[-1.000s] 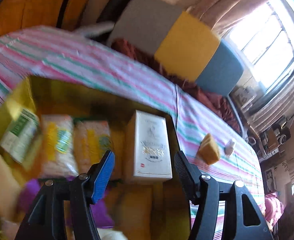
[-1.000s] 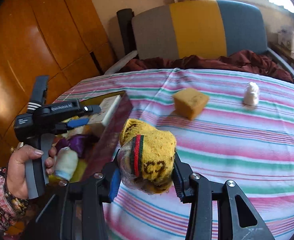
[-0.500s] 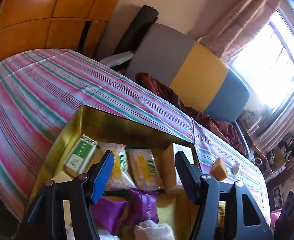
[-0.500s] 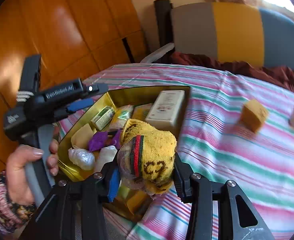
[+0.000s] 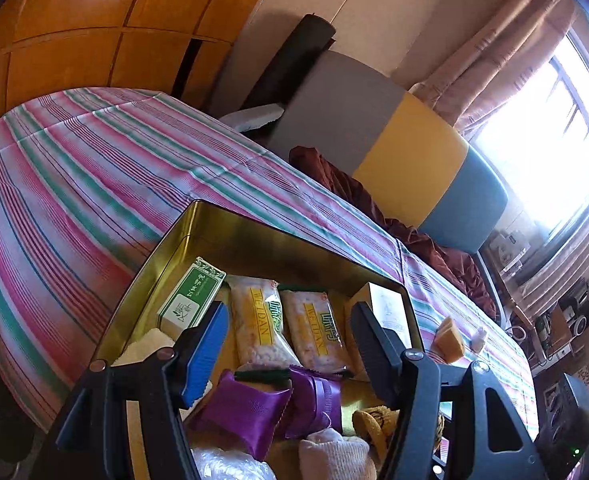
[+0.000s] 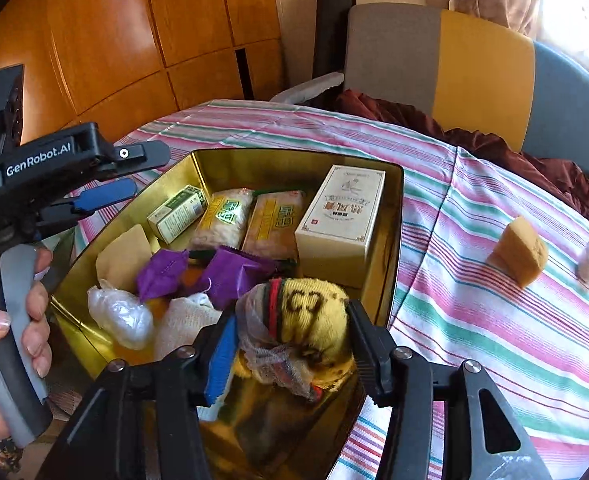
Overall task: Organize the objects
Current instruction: 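Lower the box and sock into the tray and open both tools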
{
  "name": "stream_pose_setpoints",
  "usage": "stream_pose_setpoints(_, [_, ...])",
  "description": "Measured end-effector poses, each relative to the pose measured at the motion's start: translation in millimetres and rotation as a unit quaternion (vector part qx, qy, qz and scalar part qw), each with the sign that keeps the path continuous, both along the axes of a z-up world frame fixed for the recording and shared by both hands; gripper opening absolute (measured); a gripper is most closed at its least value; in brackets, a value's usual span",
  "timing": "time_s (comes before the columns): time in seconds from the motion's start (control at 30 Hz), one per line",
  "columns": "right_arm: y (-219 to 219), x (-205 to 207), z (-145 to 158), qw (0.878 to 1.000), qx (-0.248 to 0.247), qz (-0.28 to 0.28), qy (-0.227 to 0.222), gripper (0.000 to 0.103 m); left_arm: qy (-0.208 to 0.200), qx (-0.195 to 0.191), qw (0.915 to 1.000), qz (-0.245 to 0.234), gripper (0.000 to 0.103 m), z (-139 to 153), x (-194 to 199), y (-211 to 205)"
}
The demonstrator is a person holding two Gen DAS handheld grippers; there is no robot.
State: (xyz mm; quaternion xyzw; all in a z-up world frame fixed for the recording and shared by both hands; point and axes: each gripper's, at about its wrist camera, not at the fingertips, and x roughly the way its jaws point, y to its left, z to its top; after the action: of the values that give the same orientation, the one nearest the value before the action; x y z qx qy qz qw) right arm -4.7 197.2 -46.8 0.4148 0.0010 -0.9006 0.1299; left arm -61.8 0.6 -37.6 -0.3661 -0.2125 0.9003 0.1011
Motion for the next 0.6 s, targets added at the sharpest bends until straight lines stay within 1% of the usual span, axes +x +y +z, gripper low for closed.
stream_pose_setpoints(0.1, [2,3,0,1.0,-0.004,-0.002,-0.001,0.054,0.005,-0.001,1.0,-0.005,0.064,1,2,4])
stream_pose_setpoints(0.13, [3,4,1,1.0,-0.006,-0.002,0.0,0.059,0.006,0.0,1.0,-0.006,0.064,2,3,5])
stream_pose_setpoints(0.17, [5,6,2,1.0,-0.01,-0.003,0.002,0.069,0.008,0.001,0.9999,-0.007,0.064,2,3,5])
stream_pose_setpoints(0.23, [7,10,5,1.0,-0.022,-0.004,0.013,0.078,0.01,0.0,0.9999,-0.007,0.064,3,5,7])
stream_pose_setpoints(0.27, [7,12,8,0.999,-0.028,-0.001,0.022,0.078,0.01,-0.001,0.9999,-0.009,0.064,4,6,8])
stream_pose_setpoints(0.37, [6,17,16,0.999,-0.019,-0.009,0.047,0.078,0.008,-0.005,0.9998,-0.017,0.064,4,7,13])
stream_pose_setpoints(0.4, [8,19,19,0.998,-0.024,-0.011,0.053,0.078,0.008,-0.007,0.9997,-0.02,0.064,4,8,15])
stream_pose_setpoints(0.47, [14,21,23,0.997,-0.039,-0.015,0.057,0.078,0.011,-0.009,0.9996,-0.026,0.064,4,10,19])
stream_pose_setpoints(0.6, [27,24,28,0.997,-0.044,-0.032,0.059,0.078,0.007,-0.011,0.9987,-0.049,0.064,2,12,32])
